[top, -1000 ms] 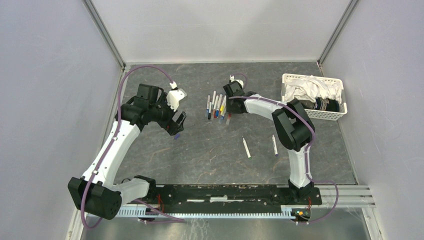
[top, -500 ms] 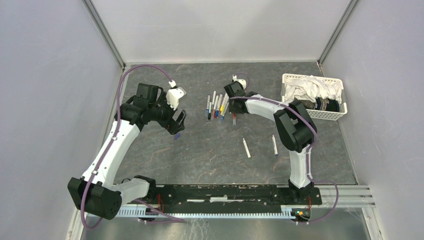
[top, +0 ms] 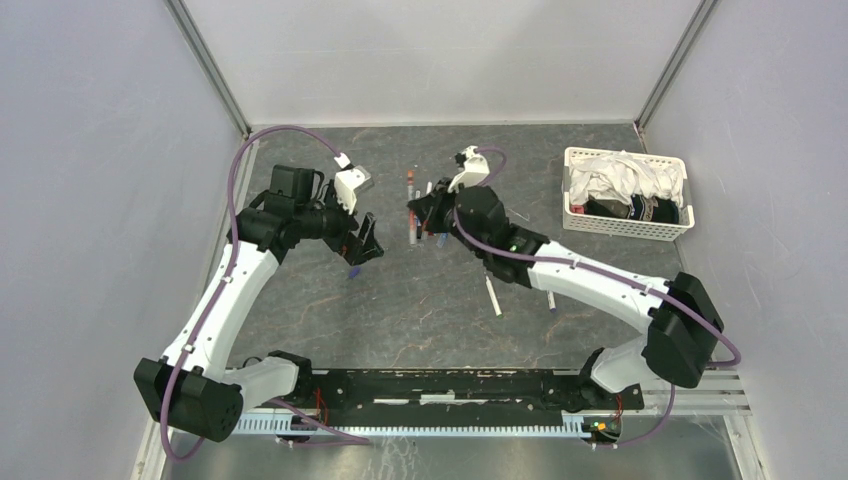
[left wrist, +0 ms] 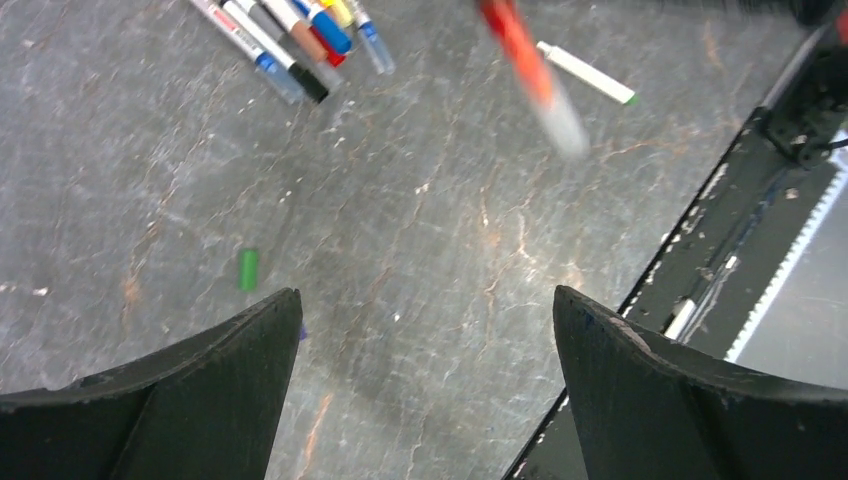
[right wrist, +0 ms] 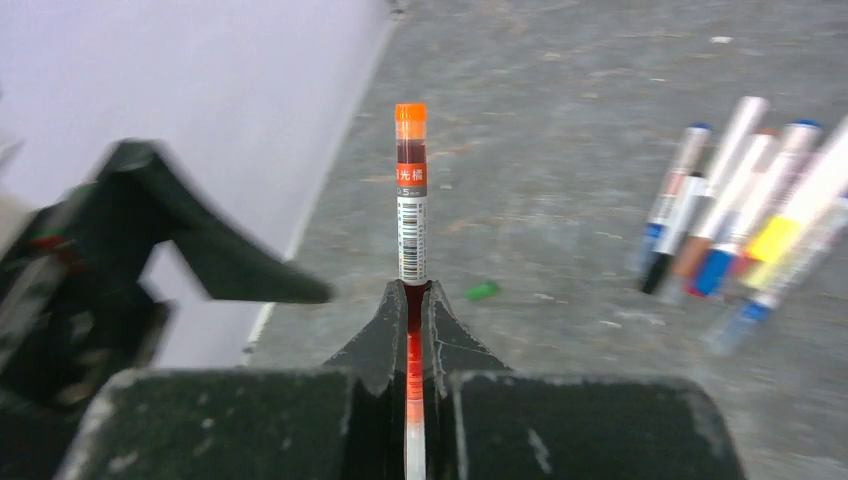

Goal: Open the pen caps
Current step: Pick up the pen from the center of the board.

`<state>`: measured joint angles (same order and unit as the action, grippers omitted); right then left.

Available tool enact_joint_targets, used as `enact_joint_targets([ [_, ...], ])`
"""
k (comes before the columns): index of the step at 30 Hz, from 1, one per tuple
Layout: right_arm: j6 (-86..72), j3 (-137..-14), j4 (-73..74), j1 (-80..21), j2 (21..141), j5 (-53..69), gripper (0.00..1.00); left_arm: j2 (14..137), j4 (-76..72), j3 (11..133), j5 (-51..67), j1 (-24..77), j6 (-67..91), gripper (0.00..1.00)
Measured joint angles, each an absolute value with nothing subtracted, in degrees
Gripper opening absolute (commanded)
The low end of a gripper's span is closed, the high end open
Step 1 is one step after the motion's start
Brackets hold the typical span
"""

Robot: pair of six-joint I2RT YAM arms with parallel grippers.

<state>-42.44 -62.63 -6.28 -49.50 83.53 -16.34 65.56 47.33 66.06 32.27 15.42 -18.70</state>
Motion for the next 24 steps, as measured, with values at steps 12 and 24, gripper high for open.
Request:
enact_joint_targets([
  [12,-44.34,-63.37,-17.54,-60.90,84.09,-22.37,0.00,61.04,39.79,62.33,47.77,15.44,-11.94,0.89],
  [24,-44.53,-63.09,-20.23,-63.37,84.16,-29.17,0.00,60.25,37.58,59.00,49.54,15.44,-10.92,0.13],
])
